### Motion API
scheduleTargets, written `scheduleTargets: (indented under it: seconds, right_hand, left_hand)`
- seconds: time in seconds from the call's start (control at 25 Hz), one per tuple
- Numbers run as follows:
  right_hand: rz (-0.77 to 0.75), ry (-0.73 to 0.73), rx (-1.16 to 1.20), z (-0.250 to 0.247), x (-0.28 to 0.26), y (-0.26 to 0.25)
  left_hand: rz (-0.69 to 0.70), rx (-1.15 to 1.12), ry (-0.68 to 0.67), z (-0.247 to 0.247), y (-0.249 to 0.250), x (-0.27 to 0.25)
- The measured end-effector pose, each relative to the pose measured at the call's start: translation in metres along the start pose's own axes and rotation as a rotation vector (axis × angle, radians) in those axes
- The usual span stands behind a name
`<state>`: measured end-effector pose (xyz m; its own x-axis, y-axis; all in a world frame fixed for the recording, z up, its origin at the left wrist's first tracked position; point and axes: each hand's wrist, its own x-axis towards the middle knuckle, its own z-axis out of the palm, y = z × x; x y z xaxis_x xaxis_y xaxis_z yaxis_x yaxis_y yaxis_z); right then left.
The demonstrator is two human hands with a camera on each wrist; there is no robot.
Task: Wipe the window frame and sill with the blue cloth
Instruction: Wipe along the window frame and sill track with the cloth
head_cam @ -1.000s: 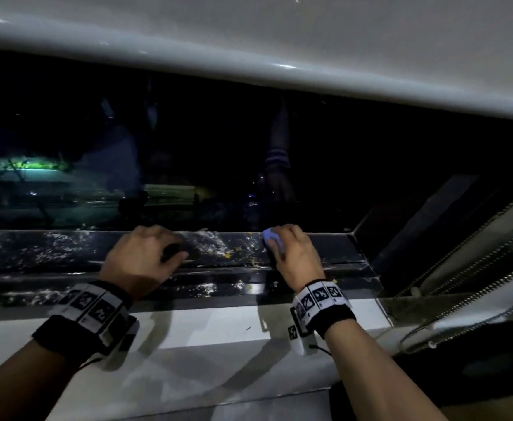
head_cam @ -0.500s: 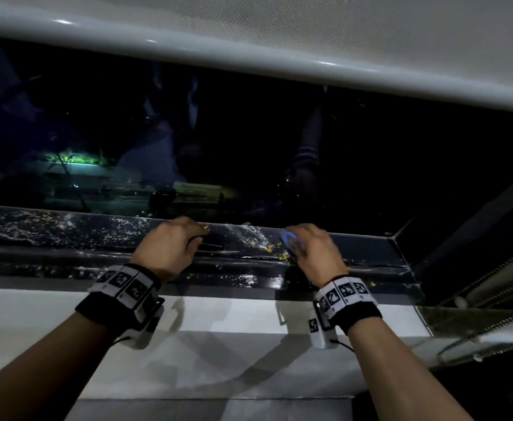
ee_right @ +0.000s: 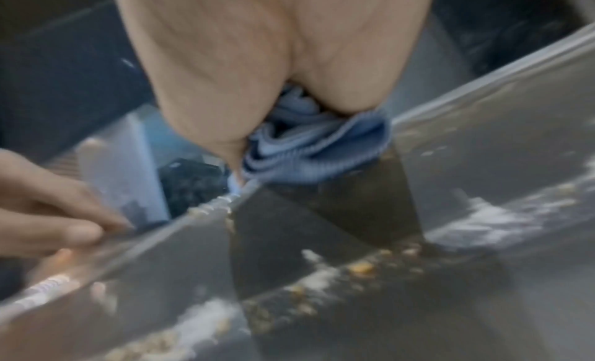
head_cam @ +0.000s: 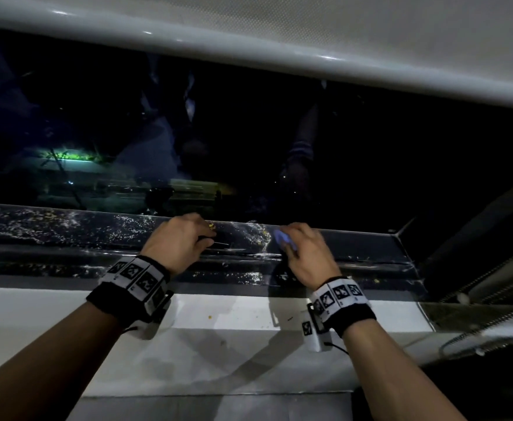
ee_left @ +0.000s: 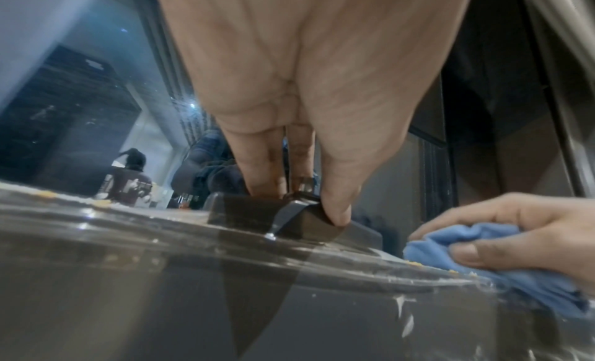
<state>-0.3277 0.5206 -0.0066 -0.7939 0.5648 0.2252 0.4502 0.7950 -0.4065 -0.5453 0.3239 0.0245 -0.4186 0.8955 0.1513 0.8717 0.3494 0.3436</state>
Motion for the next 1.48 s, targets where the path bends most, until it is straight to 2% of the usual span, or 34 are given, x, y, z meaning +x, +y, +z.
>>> scheduleTargets:
  seconds: [0.08,0.12,0.16,0.24,0.28,0.32,0.36,0.44,0.52,0.6,0.64,0.68,0.76,0.84,0.92,0.96,1.12,1.16,1.2,1.28,1.32,1.4,1.48]
  right_hand:
    - [-0.130,-0.056,0.117,-0.004,-0.002,-0.008]
    - [-0.127,-0.027,0.179,-0.011,-0.003,-0.007]
    - [-0.050,0.052,0.225,-0.018,-0.003,-0.002]
    - [0.242,0.276,0.161,-0.030,-0.008,0.016]
    - [0.385,0.317,0.045,-0.035,-0.012,0.022]
    - [0.448,0.293,-0.100,-0.035,-0.015,0.023]
    - [0.433,0.237,-0.198,-0.029,-0.014,0.017]
    - [0.294,0.127,-0.211,-0.005,-0.005,-0.008]
    - [0.082,0.029,-0.083,0.013,0.001,-0.035]
    - [-0.137,-0.067,0.102,0.003,0.004,-0.040]
    - [-0.190,-0.082,0.164,-0.009,0.004,-0.034]
    - [-0.176,-0.064,0.197,-0.021,0.005,-0.024]
    - [0.041,0.099,0.160,-0.037,0.007,0.004]
    - [0.263,0.161,-0.076,-0.029,0.010,0.016]
    - [0.233,0.112,-0.265,0.001,0.008,0.001]
    - [0.171,0.091,-0.249,0.014,0.006,-0.013]
    - [-0.120,-0.087,0.028,0.021,0.001,-0.052]
    - [-0.150,-0.090,0.101,0.017,0.000,-0.050]
    - [-0.130,-0.043,0.172,0.010,0.001,-0.042]
    - [0.036,0.120,0.206,-0.004,0.001,-0.014]
    - [0.147,0.174,0.138,-0.008,0.002,0.000]
    - [0.289,0.173,-0.052,-0.005,0.005,0.011]
    - [0.214,0.153,-0.123,0.009,0.007,-0.004]
  left_hand:
    - [0.007,-0.003,0.004,-0.001,0.001,-0.001]
    - [0.006,-0.007,0.007,-0.002,0.001,-0.001]
    - [0.004,-0.012,0.011,-0.003,0.001,-0.001]
    - [-0.007,-0.017,0.016,-0.002,0.001,-0.002]
    - [-0.016,-0.013,0.011,-0.002,0.001,-0.002]
    - [-0.023,-0.006,0.005,-0.001,0.001,-0.002]
    - [-0.031,0.002,-0.001,-0.001,0.000,-0.002]
    - [-0.031,0.010,-0.014,-0.002,0.000,-0.001]
    - [-0.014,0.015,-0.021,-0.003,0.001,-0.001]
    - [-0.006,0.024,-0.032,-0.004,0.001,0.000]
    - [-0.005,0.026,-0.033,-0.004,0.000,0.000]
    - [-0.007,0.024,-0.029,-0.004,-0.002,0.000]
    - [-0.013,0.019,-0.021,-0.002,-0.003,-0.001]
    - [-0.013,0.025,-0.016,0.000,-0.003,-0.001]
    - [-0.009,0.030,-0.020,-0.001,-0.002,-0.001]
    - [-0.010,0.028,-0.022,-0.002,-0.003,-0.001]
    - [-0.009,0.030,-0.036,-0.005,-0.001,-0.002]
    - [-0.006,0.028,-0.036,-0.005,0.000,-0.002]
    - [-0.004,0.025,-0.034,-0.005,-0.001,-0.002]
    - [-0.001,0.025,-0.034,-0.005,-0.001,-0.002]
    - [0.001,0.026,-0.030,-0.004,-0.001,-0.002]
    - [-0.002,0.028,-0.029,-0.003,-0.002,-0.002]
    - [-0.005,0.027,-0.032,-0.003,-0.003,-0.001]
